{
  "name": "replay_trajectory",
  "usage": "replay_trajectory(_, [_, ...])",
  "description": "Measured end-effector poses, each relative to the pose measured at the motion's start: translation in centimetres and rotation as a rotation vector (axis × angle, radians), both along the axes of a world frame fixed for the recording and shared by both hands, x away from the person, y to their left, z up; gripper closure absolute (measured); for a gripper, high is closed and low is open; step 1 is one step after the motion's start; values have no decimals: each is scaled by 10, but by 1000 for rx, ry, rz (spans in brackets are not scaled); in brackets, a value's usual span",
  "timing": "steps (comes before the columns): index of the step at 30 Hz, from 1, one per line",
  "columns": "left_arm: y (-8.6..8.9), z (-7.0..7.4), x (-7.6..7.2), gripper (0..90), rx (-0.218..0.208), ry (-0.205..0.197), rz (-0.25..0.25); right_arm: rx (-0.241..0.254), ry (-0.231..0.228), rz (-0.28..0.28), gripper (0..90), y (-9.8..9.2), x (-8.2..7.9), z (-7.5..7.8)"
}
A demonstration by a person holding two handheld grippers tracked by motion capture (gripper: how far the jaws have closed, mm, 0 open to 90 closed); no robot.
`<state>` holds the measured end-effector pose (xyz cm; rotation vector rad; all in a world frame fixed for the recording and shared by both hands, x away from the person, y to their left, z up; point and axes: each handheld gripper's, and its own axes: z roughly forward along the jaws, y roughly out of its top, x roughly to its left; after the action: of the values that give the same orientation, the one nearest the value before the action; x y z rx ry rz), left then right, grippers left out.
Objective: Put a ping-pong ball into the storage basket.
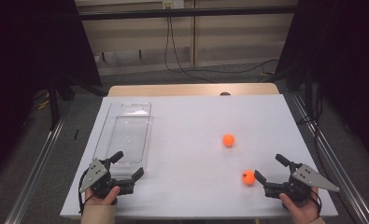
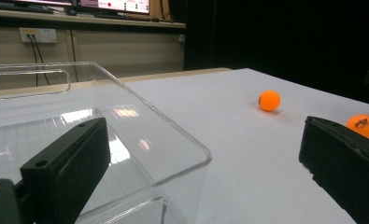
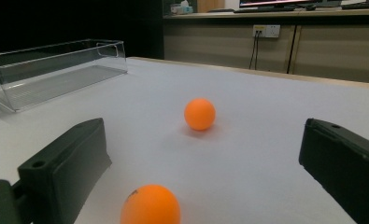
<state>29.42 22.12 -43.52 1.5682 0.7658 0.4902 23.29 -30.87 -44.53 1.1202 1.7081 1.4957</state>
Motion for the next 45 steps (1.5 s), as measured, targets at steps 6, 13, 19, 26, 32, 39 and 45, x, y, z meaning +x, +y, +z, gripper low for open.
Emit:
replay_trajectory(6, [-2, 1, -1, 19, 4, -1, -6, -1, -2, 2, 8, 0, 0, 0])
replay_trajectory(13, [-7, 1, -1, 19, -5, 9, -29, -4, -1, 4, 8, 0, 0, 0])
replay_trajectory(19, [-14, 3, -1, 17, -18, 12, -52, -9, -1, 12, 8, 0, 0, 0])
replay_trajectory(26, [-23, 4, -1, 15, -18, 17, -83, -12, -3, 13, 10, 1, -1, 1])
replay_trajectory(32, [-28, 4, 0, 14, -23, 21, -98, -7, -2, 11, 10, 2, 0, 1])
replay_trajectory(39, [-34, 5, 2, 11, -30, 24, -110, -13, -4, 16, 10, 1, 0, 1])
replay_trajectory(45, [-37, 4, 4, 11, -19, 26, -120, -8, -6, 19, 10, 2, -1, 1])
